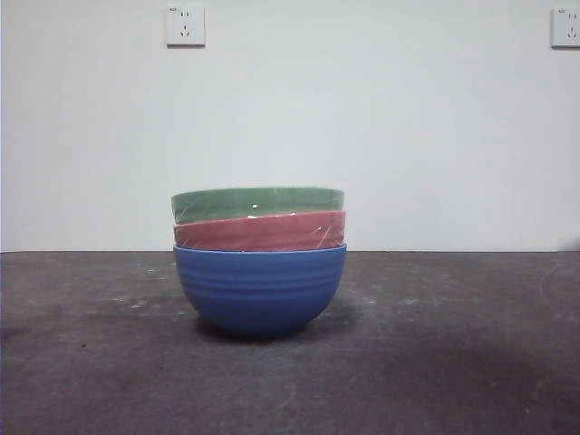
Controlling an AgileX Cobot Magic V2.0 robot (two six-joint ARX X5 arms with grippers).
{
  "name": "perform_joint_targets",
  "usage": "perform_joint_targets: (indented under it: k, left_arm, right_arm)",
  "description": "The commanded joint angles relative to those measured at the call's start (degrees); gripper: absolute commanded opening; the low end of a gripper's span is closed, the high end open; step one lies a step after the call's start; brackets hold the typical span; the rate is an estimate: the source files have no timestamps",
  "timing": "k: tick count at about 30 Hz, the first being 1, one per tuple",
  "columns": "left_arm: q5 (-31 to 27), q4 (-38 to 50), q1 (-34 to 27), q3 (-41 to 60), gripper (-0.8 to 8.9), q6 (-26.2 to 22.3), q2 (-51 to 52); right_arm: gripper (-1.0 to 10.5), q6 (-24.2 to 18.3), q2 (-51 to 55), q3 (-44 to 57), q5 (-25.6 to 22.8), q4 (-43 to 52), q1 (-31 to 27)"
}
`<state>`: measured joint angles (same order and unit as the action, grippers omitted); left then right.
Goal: Pick up the green bowl on the top,put the green bowl on the left,pick up the red bowl in the middle,put the red bowl on the right
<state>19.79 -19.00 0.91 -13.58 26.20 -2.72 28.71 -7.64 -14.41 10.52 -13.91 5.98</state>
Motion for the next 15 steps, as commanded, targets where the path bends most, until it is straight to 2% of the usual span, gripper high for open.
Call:
perform_joint_targets:
  k: [1, 4, 9, 12, 13, 15]
  left_arm:
    - [0.15, -1.38, -0.13, -3.74, -0.06, -1.66, -3.06]
    - [1.05, -2.29, -0.13, -8.28, -0.06, -4.44, -7.34]
    - [6.10, -3.43, -0.11, -16.00, -0.06, -10.67, -15.43]
    - [10.93, -3.52, -0.11, -20.72, -0.06, -14.36, -20.65]
    - [17.79, -5.86, -0.11, -26.47, -0.06, -17.88, -26.86]
    - [21.51, -9.64, -0.07, -29.86, -0.06, -21.18, -30.47]
  right_arm:
    - [-0.1, -1.14, -4.00, -5.18, 0.07, -1.33, 0.04]
    - [-0.1, -5.16, -9.01, -11.17, 0.11, -3.65, 0.04]
    - [-0.1, -12.92, -17.77, -21.14, 1.75, -8.96, 0.04]
    - [-0.1, -18.36, -23.78, -27.43, 7.10, -12.52, 0.04]
    - [0.0, -24.06, -30.25, -34.12, 14.75, -17.03, 0.04]
    - [0.0, -27.34, -33.46, -37.03, 18.43, -19.41, 0.04]
